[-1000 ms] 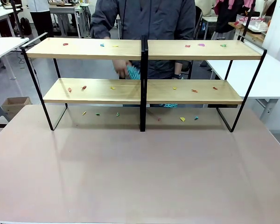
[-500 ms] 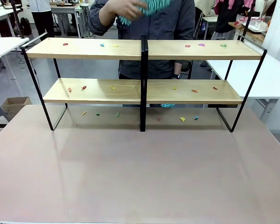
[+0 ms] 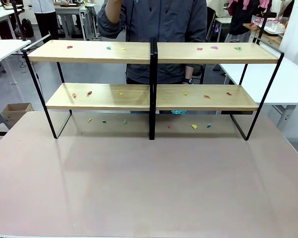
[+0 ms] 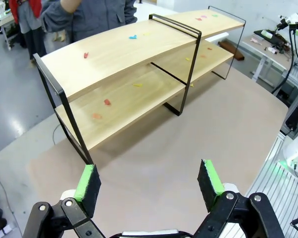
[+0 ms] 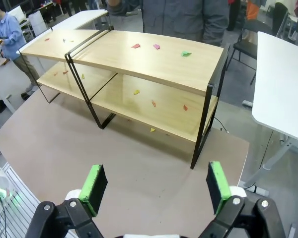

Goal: Clean the shelves.
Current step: Pick up the Duster when the human hands it over.

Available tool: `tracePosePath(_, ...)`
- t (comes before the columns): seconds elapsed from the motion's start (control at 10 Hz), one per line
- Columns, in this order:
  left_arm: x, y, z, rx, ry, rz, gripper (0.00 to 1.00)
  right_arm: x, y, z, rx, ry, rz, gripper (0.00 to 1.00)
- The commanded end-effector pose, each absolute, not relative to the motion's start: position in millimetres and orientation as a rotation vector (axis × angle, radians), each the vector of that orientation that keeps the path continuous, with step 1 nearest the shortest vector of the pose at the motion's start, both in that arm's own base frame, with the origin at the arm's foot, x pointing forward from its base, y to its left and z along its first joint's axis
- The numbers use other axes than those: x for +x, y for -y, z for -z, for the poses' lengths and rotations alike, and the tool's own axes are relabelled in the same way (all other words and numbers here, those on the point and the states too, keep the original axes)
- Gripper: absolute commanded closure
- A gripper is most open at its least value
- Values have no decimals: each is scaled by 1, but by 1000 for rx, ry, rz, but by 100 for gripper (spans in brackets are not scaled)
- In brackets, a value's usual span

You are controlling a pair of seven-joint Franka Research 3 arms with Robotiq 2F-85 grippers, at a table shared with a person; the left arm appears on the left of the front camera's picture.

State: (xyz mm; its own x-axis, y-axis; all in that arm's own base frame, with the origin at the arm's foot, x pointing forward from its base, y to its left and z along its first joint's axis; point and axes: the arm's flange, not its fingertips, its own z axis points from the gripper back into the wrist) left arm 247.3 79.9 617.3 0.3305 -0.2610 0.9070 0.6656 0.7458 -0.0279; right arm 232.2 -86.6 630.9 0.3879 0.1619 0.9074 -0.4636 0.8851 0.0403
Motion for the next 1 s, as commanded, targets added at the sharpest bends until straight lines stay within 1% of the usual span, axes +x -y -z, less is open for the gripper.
tracePosePath(0.0,247,-78,-618,-445,1077,642,0,211,61,-561,258,1132,-462,0)
tracePosePath(0.4,247,-78,-618,-445,1077,642,0,210,56,-555,237,1122,-544,0)
tracePosePath(0.9,247,-78,-618,-445,1077,642,0,209,51,-545,246,1105,-549,0)
